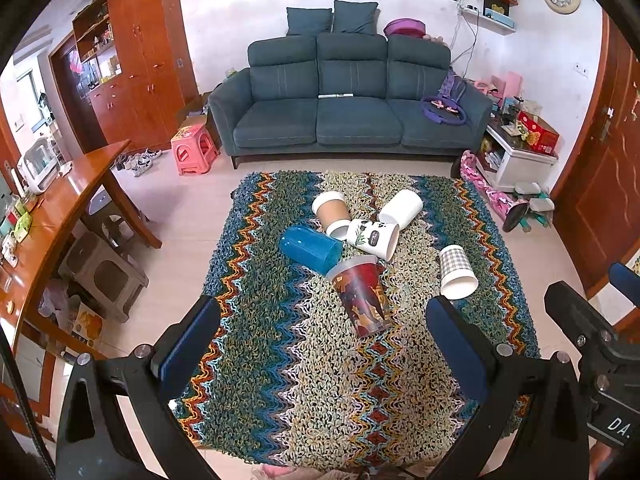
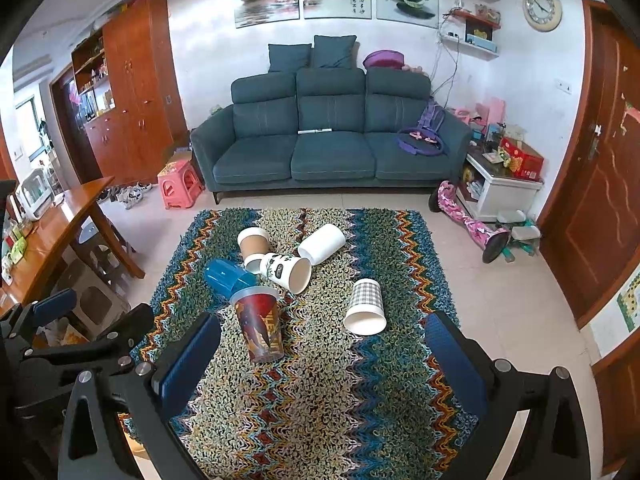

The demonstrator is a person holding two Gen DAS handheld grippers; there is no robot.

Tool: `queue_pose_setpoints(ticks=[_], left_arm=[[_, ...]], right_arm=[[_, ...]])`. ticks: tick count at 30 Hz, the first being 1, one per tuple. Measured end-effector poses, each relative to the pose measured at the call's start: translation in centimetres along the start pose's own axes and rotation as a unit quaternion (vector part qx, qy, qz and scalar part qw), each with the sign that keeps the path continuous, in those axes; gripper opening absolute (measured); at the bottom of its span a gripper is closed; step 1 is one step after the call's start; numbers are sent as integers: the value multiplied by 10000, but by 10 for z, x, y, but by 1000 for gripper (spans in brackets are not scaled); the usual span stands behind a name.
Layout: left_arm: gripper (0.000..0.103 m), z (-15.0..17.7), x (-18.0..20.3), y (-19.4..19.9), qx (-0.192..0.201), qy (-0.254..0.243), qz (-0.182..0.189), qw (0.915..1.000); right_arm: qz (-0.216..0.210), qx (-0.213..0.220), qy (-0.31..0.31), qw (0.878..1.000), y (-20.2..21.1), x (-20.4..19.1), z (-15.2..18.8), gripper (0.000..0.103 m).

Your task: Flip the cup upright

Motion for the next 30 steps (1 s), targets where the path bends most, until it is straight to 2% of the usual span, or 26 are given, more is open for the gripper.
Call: queue_pose_setpoints(ticks=[11,13,17,30], left_arm=[[103,-2,-3,-8,-11,-2,-15,10000],[103,1,-5,-28,-33,19,-40,10000],[102,0,-10,-38,-47,67,-69,9999],[102,-3,-24,-40,-64,178,-135,9997]], right_arm=[[94,167,-49,9998,-2,7,-5,102],[206,168,-35,9996,-5,9,-6,102],[286,168,-48,9994,-9,12,-6,102],[34,112,4,9999,-21,9,-5,102]])
Point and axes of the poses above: each gripper's, at about its wrist camera, not at the fingertips, and y roughly against the way its jaws point, x to its right, z to its underside, the point moved 10 cm from there along -y, roughly the way its jaws point, and after that the axes turned 4 degrees about -x, right-handed, at the moved point
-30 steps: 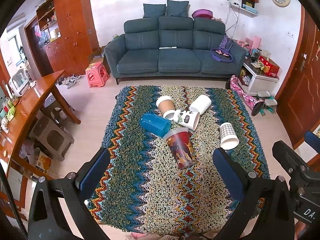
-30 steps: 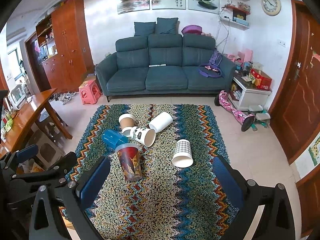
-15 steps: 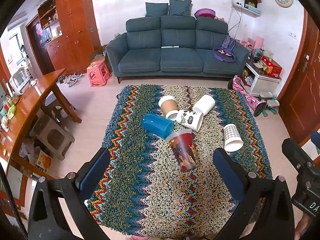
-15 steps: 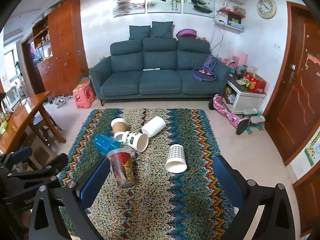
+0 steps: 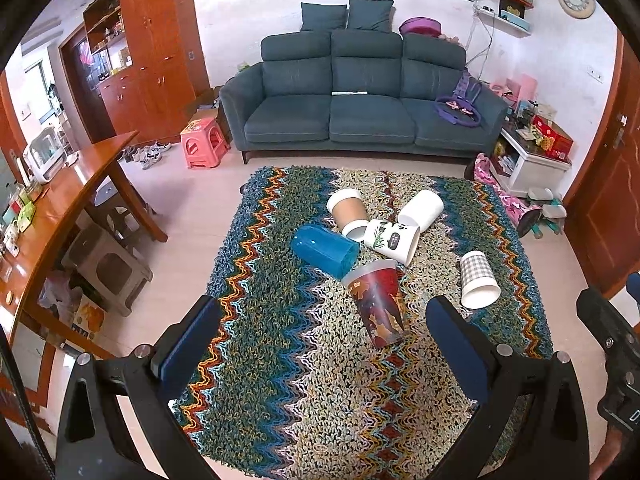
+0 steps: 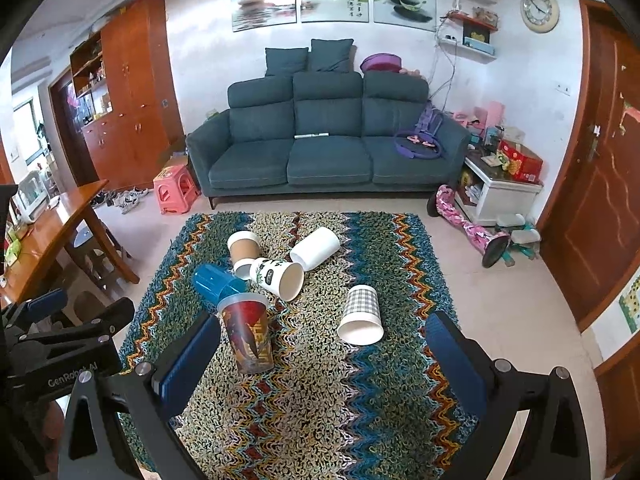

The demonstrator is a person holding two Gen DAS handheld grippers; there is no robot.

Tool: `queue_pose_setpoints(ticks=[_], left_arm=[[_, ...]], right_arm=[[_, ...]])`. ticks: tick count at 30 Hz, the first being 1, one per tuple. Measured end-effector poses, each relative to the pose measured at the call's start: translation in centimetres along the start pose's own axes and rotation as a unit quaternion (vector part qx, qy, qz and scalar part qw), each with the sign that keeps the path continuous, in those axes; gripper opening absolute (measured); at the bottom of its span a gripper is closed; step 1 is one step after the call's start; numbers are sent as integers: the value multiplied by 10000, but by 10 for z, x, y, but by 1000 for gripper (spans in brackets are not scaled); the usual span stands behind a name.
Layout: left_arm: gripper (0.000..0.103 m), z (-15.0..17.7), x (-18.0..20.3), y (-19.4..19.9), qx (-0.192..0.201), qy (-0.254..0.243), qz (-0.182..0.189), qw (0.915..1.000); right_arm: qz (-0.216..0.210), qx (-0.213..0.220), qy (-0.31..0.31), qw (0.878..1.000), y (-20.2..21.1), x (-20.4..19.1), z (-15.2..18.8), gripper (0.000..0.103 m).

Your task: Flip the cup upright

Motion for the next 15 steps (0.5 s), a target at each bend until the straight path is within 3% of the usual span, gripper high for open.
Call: queue_pose_setpoints(ticks=[15], left_arm=[[103,3,-3,-10,-59,26,25,10000]], right_arm=[[-173,-153,5,9997,-13,-7,9,102]])
Point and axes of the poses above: each gripper's, at about its wrist camera, not at the fingertips, and y roughly against the way its jaws point, x to its right, z to its underside, the point moved 10 cm from there along -y, roughly the way its jaws point, and after that the axes turned 4 degrees about -x, right-handed, at the moved point
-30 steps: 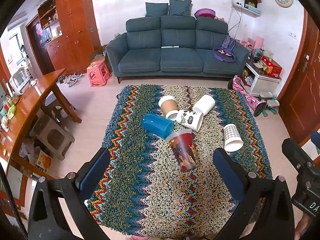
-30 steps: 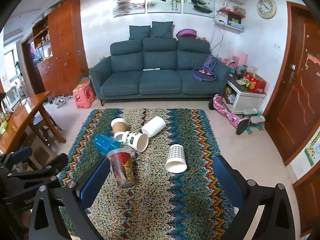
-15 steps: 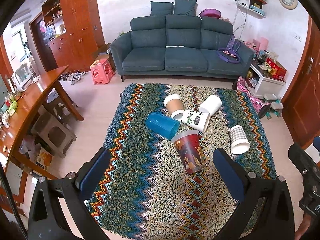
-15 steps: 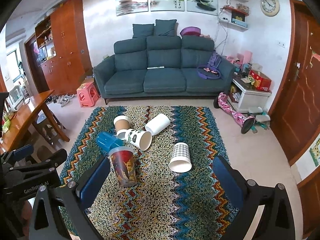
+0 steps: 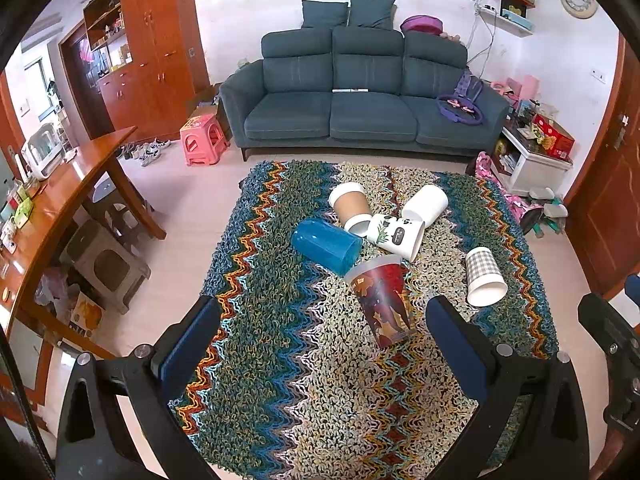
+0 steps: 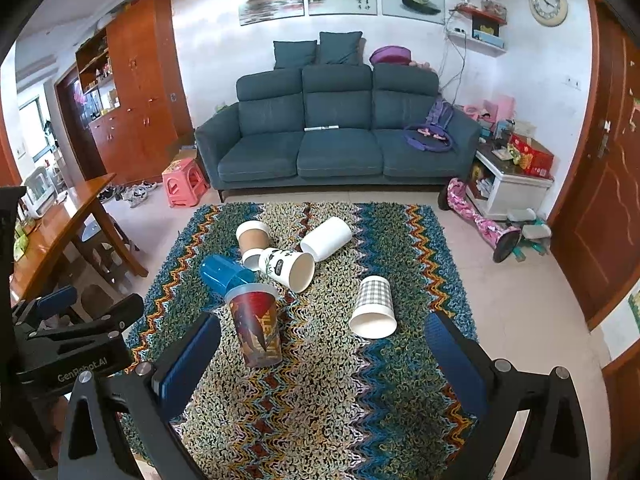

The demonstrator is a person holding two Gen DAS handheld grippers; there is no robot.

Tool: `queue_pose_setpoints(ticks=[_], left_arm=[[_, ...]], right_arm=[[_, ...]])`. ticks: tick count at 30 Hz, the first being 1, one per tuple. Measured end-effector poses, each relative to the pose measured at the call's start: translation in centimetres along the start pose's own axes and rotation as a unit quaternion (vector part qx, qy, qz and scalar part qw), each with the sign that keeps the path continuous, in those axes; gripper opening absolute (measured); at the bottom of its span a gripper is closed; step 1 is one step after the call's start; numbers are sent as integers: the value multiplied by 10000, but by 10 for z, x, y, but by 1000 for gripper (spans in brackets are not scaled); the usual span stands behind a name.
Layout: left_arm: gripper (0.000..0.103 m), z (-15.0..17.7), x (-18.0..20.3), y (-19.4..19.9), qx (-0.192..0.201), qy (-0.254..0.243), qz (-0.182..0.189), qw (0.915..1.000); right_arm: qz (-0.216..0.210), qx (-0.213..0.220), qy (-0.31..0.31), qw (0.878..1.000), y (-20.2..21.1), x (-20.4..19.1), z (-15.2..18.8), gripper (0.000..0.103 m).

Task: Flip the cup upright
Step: 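Move the right tool down toward the red printed plastic cup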

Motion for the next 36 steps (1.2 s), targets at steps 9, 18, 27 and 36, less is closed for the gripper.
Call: queue_pose_setpoints(ticks=[9,18,27,36], left_arm=[[102,8,-7,-16,-144,1,3,9999],[102,30,-25,-41,-520,161,47,9985],[102,47,-38,-66,-768,270,-70,9967],[102,69,-39,-97,-1116,288,-70,9933]], right_arm=[[43,-193,116,9997,-22,-6,11,102],[27,-428,445,9981,-53,-22,16,102],[-149,-1008,721,9922,-105,-46,29,102],[-351,-1325,737,9878,-143,-60,34,102]])
Point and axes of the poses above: each gripper's, at about its wrist camera, not at the fingertips, and y roughly against the way its jaws point, x to its right, z to its underside, the point moved 10 cm from there along -y, roughly the way its jaws point, and after that the axes turned 4 degrees about -x, right-handed, at the moved point
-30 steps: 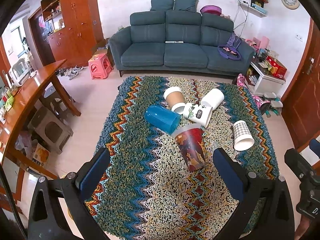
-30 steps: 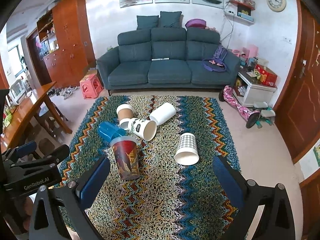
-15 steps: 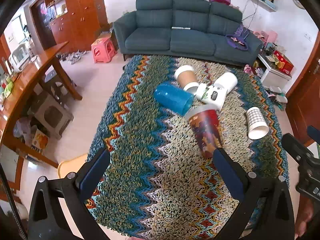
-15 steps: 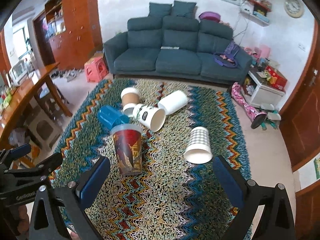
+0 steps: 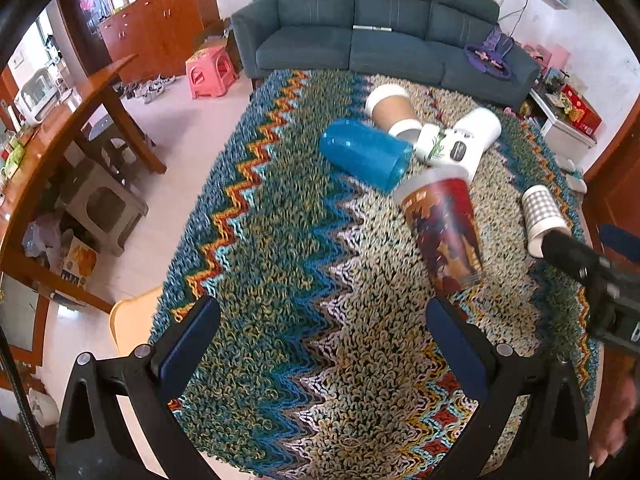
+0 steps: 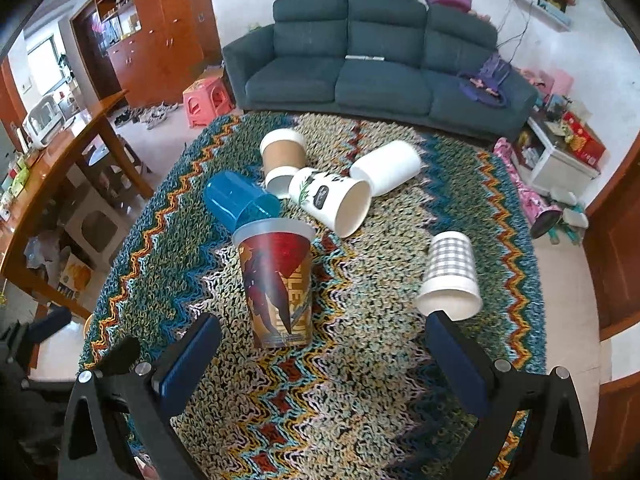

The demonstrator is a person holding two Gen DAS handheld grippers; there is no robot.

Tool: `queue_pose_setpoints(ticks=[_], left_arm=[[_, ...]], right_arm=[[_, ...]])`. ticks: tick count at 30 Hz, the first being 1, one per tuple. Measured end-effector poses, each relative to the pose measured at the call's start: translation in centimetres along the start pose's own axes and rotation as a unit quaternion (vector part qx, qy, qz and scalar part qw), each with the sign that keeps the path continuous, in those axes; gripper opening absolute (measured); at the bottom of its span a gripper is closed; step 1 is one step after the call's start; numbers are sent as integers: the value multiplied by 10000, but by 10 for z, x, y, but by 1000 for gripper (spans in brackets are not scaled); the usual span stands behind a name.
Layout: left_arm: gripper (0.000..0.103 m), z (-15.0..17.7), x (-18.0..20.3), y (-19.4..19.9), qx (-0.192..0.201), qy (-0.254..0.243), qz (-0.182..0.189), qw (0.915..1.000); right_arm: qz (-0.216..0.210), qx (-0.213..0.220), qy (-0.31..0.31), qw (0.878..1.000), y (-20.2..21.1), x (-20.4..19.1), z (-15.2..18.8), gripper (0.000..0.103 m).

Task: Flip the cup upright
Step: 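Move the right tool down toward the red printed plastic cup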

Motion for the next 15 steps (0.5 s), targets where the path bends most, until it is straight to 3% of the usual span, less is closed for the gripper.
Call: queue_pose_setpoints(ticks=[15], left_arm=[[102,21,3,-26,-285,-109,-79,9995]], right_arm=[[-214,-648,308,9972,-63,-17,-15,102]])
Point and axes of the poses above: each gripper's, at about its wrist camera, not at the fingertips, and y roughly against the way its jaws point, x to its right, z to its underside, the point moved 10 cm from there along -y, roughly the way its jaws point, and after that the axes turned 4 degrees about -x, right-handed, at the moved point
